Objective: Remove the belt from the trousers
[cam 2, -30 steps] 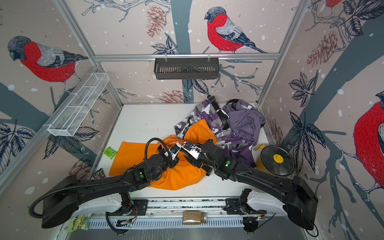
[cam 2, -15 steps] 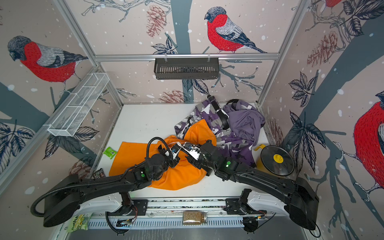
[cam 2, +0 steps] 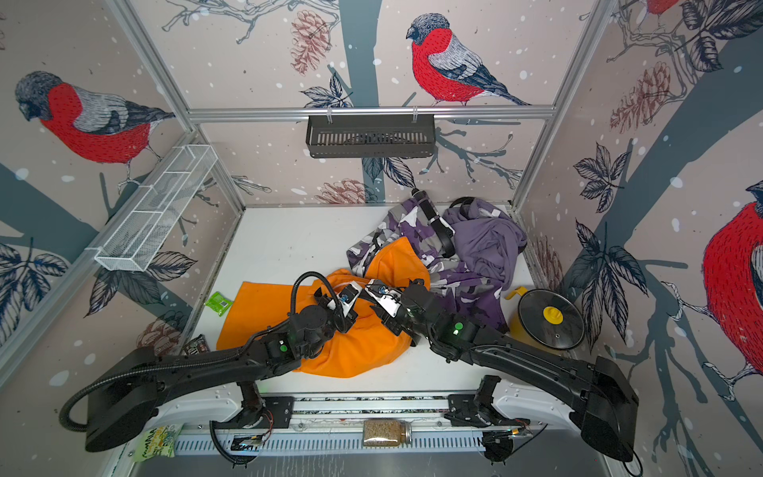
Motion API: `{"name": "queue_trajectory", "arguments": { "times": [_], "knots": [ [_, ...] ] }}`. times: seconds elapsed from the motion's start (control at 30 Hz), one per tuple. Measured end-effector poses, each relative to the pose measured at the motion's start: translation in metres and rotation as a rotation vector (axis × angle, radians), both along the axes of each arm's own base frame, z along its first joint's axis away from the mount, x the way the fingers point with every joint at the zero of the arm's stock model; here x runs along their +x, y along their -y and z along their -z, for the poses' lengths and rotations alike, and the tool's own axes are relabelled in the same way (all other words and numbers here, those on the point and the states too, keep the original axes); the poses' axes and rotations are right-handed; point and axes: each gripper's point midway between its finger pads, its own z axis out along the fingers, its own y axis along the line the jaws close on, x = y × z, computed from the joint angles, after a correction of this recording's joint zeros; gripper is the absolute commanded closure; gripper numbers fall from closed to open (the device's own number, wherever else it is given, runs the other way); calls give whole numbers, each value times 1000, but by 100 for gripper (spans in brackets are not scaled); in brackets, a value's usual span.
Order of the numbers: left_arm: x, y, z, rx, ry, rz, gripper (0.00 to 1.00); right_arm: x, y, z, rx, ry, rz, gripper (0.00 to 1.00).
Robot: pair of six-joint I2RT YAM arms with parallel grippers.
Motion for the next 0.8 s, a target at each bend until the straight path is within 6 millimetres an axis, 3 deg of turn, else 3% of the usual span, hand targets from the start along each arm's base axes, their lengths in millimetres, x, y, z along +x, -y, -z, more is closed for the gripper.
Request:
{"name": "queue_trajectory", "arguments": {
  "times": [0.17, 0.53, 0.8],
  "knots": [
    [-4, 0, 8, -8, -25, 11, 100, 3, 7, 2, 55, -65, -22, 100],
    [-5, 4, 4, -103, -64, 21, 100, 5, 26, -3, 197, -210, -121, 100],
    [5, 2, -25, -177, -76, 54, 100, 11, 28, -23, 216, -253, -132, 100]
  ]
}}
